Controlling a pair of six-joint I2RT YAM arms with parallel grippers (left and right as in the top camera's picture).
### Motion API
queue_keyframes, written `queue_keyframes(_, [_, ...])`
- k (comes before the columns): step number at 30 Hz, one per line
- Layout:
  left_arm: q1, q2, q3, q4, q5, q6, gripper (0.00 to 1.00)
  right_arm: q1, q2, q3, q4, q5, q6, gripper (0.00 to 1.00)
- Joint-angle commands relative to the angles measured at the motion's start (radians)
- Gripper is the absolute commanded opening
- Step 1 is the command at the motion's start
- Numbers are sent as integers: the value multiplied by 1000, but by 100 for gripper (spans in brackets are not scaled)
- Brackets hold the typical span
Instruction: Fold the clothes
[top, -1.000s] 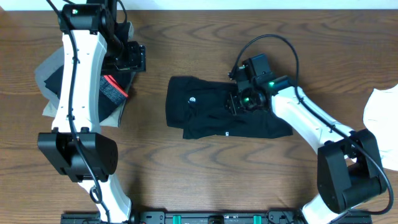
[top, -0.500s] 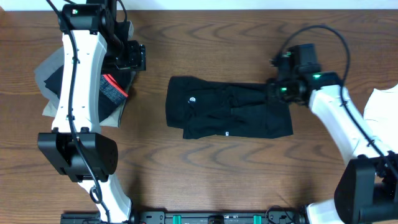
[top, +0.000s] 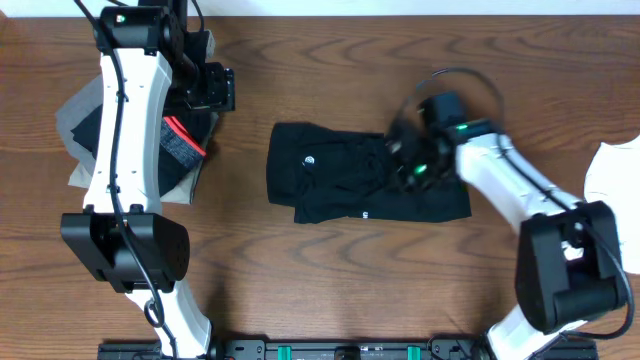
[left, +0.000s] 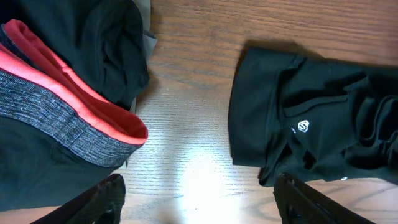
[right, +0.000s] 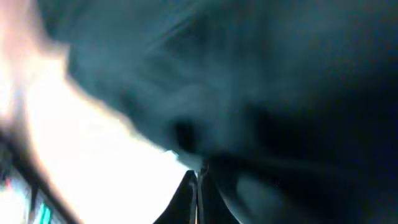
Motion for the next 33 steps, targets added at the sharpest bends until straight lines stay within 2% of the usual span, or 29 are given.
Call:
queue_keyframes(1, [1, -3, 18, 0, 5, -2, 81, 66, -5, -3, -87, -71, -232, 1])
queue_keyframes(4, [1, -3, 18, 0, 5, -2, 82, 80, -5, -3, -129, -33, -260, 2])
queue_keyframes(10, [1, -3, 18, -13, 6, -2, 84, 35, -83, 2, -46, -115, -237, 2])
queue_keyframes(13, [1, -3, 18, -16, 6, -3, 85, -23, -142, 2, 32, 14, -34, 1])
queue_keyframes(15, [1, -3, 18, -15, 6, -3, 85, -62, -151, 2, 46, 92, 38, 1])
queue_keyframes(21, [1, -3, 18, -11, 6, -2, 85, -141, -96, 0, 29, 276, 173, 1])
queue_keyframes(25, [1, -3, 18, -11, 6, -2, 86, -142, -22, 0, 28, 286, 204, 1])
queue_keyframes(28, [1, -3, 18, -11, 6, -2, 85, -122, 26, 0, 29, 183, 177, 1])
queue_keyframes(31, [1, -3, 18, -11, 6, -2, 85, -82, 44, 0, 21, -35, 21, 1])
queue_keyframes(33, [1, -3, 18, -11, 6, -2, 85, -44, 43, 0, 2, -112, -72, 1])
